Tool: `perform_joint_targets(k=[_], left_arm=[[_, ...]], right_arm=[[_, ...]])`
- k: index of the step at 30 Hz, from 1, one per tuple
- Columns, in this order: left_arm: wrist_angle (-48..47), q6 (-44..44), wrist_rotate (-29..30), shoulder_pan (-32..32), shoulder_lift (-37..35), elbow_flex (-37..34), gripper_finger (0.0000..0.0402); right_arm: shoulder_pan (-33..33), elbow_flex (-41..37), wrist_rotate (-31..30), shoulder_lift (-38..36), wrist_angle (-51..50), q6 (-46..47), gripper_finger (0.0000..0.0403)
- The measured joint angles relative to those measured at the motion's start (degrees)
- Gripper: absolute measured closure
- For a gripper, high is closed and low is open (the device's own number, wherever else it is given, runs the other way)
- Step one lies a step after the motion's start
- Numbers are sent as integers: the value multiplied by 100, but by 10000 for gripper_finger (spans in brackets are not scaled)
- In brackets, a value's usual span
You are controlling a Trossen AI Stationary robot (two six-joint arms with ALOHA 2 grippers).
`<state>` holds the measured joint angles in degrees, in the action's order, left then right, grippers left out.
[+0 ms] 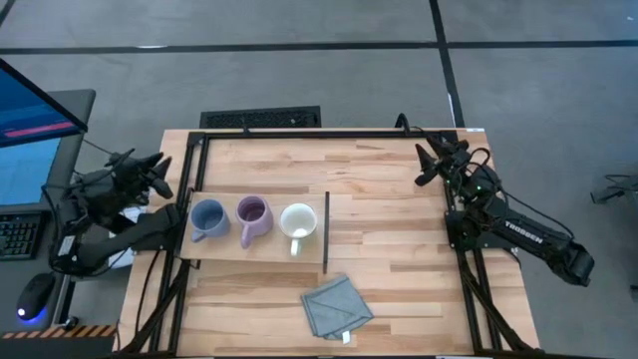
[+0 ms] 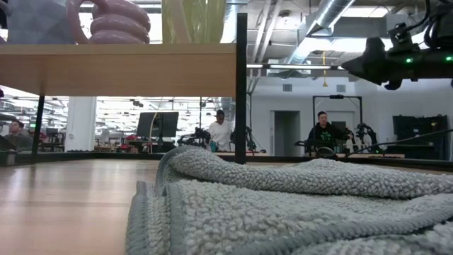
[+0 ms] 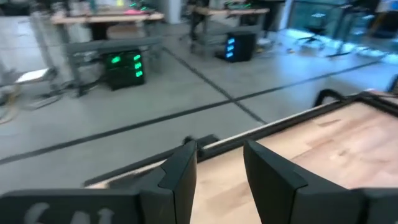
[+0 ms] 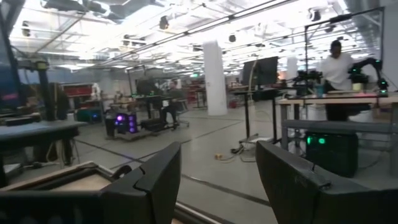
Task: Stack small to large cups/mugs on shelf
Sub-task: Return to Home Position
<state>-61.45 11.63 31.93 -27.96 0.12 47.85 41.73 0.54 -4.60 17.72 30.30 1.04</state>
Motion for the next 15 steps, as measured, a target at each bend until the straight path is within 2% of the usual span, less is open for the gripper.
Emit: perform_joint_targets(k=[4, 15], left_arm=[[614, -206, -569, -180, 2, -397, 278], [1093, -382, -747, -270, 0, -575, 278]], right_arm=[[118, 0, 3, 0, -17, 0, 173], [117, 0, 22, -22, -164, -108, 173]])
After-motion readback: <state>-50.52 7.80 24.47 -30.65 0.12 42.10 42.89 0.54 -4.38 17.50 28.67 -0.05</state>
